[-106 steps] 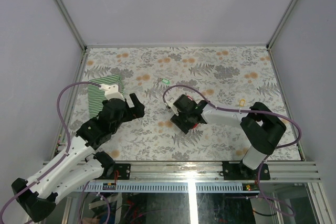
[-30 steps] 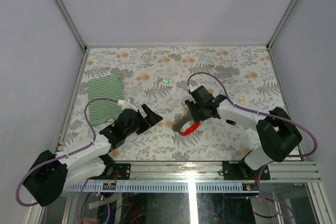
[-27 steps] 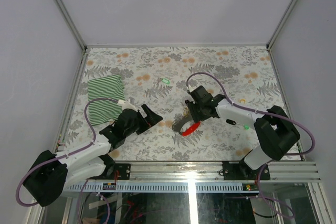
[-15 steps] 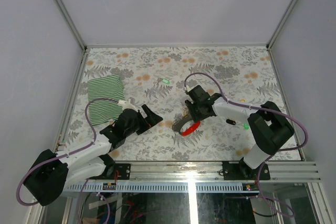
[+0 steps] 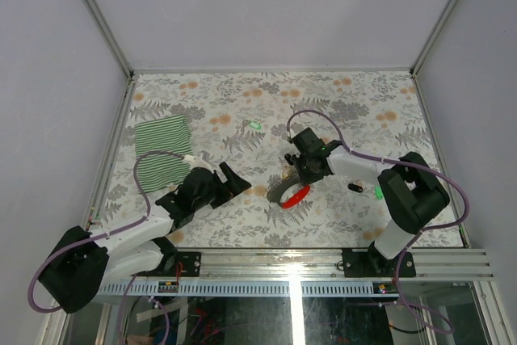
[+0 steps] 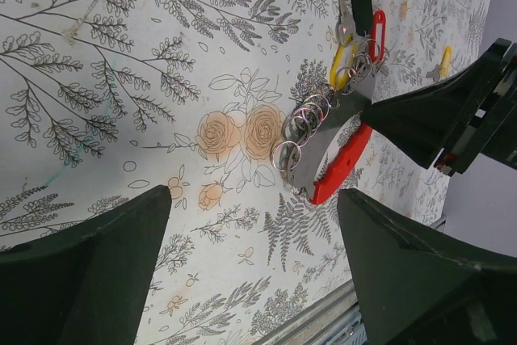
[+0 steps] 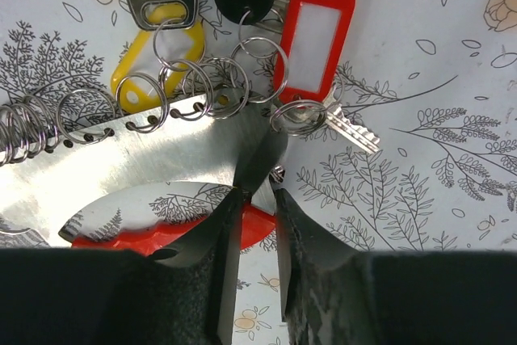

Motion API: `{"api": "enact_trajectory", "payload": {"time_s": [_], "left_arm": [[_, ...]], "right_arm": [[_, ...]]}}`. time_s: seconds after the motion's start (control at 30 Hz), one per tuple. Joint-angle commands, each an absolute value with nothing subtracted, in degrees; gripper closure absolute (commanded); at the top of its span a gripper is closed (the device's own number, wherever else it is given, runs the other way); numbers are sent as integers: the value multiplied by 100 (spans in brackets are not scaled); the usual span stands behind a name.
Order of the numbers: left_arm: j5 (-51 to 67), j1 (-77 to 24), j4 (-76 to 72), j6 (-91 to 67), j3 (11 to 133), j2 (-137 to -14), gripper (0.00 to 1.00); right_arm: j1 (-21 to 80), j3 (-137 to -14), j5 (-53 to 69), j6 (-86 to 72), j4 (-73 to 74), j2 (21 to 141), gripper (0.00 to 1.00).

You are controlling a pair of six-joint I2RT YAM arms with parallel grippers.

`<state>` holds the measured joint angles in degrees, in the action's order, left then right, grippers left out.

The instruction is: Put the keys on the keyring

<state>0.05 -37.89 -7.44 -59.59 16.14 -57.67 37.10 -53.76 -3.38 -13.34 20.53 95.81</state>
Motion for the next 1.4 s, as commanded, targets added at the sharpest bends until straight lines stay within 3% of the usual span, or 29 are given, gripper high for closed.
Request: {"api": "enact_trajectory", "payload": {"time_s": [0.0, 0.93, 1.37], "left_arm": [[113, -3868, -1318, -5986, 1678, -5926, 15], [-590, -5539, -2744, -7039, 2194, -8563, 28], [-1770, -5590, -1984, -7781, 1366, -7347, 28]], "right_arm": [[3497, -5208, 190, -1485, 2147, 9916, 75], [3208, -4611, 1209, -2174, 1520, 9734, 80], [3208, -4514, 1240, -2399, 1457, 9624, 79]]}}
